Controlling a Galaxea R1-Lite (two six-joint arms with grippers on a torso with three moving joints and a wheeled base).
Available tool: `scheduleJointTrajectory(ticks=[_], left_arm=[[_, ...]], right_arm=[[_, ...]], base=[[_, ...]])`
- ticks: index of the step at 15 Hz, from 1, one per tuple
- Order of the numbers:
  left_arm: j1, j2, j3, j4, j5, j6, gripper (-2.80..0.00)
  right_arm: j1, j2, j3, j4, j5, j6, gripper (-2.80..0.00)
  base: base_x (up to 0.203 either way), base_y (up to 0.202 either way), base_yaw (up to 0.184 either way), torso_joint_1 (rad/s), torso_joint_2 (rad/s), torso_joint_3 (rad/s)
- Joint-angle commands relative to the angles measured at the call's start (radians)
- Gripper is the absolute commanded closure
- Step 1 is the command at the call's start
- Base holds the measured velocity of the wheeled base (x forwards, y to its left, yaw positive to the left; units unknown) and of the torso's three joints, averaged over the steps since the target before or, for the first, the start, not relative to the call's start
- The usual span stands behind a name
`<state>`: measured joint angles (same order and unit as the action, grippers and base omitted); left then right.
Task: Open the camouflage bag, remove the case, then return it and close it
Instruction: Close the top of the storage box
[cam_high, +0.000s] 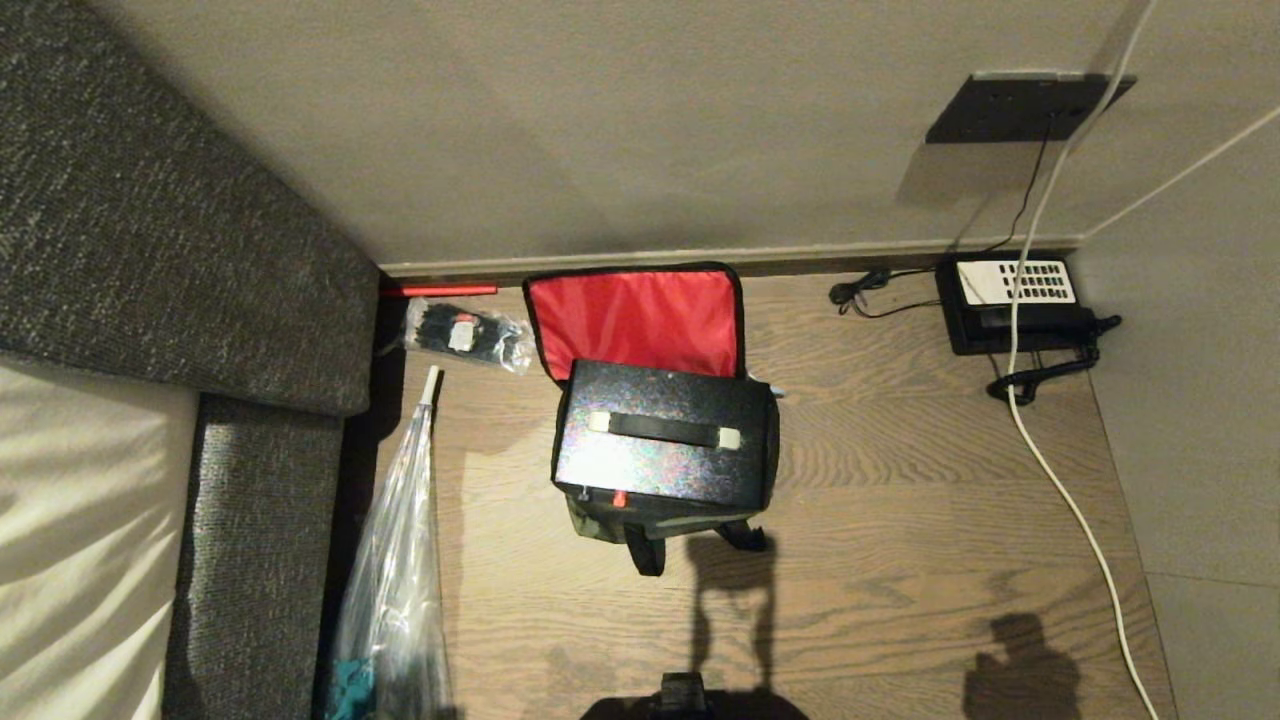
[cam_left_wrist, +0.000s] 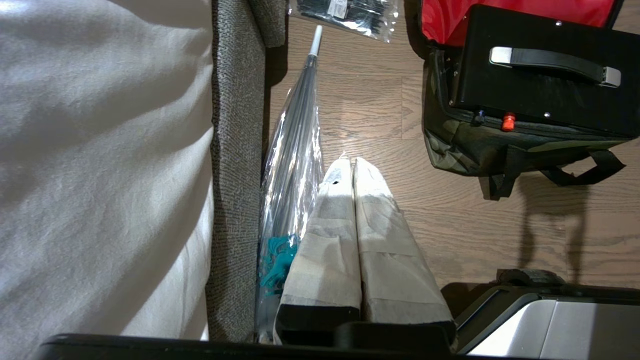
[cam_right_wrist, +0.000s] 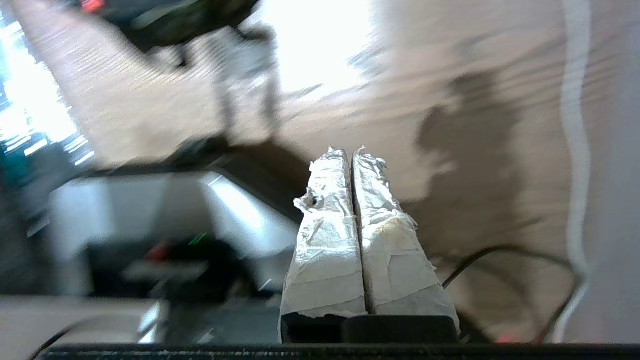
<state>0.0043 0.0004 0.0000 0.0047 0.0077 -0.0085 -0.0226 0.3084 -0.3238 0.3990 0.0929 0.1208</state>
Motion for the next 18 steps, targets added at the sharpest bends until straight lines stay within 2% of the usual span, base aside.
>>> scheduleJointTrajectory(ticks=[1, 3, 6, 10, 14, 18], left_arm=[[0.0, 0.0, 0.003, 0.0, 0.0, -0.001, 0.0], [0.0, 0.0, 0.003, 0.0, 0.0, -0.001, 0.0], [0.0, 0.0, 0.003, 0.0, 0.0, -0.001, 0.0], [0.0, 0.0, 0.003, 0.0, 0.0, -0.001, 0.0], [0.0, 0.0, 0.003, 0.0, 0.0, -0.001, 0.0], [0.0, 0.0, 0.003, 0.001, 0.0, -0.002, 0.0]], right_arm=[[-0.039, -0.039, 0.075, -0.099, -0.057, -0.071, 0.0], [-0.025, -0.078, 0.16, -0.126, -0.038, -0.187, 0.0], [0.011, -0.242, 0.23, -0.216, -0.039, -0.246, 0.0], [0.021, -0.262, 0.277, -0.278, -0.075, -0.173, 0.0], [0.021, -0.262, 0.278, -0.279, -0.068, -0.208, 0.0], [0.021, -0.262, 0.281, -0.279, -0.074, -0.189, 0.0]], base=[[0.0, 0.0, 0.0, 0.0, 0.0, 0.0], [0.0, 0.0, 0.0, 0.0, 0.0, 0.0], [0.0, 0.0, 0.0, 0.0, 0.0, 0.0], [0.0, 0.0, 0.0, 0.0, 0.0, 0.0], [0.0, 0.0, 0.0, 0.0, 0.0, 0.0], [0.0, 0.0, 0.0, 0.0, 0.0, 0.0]])
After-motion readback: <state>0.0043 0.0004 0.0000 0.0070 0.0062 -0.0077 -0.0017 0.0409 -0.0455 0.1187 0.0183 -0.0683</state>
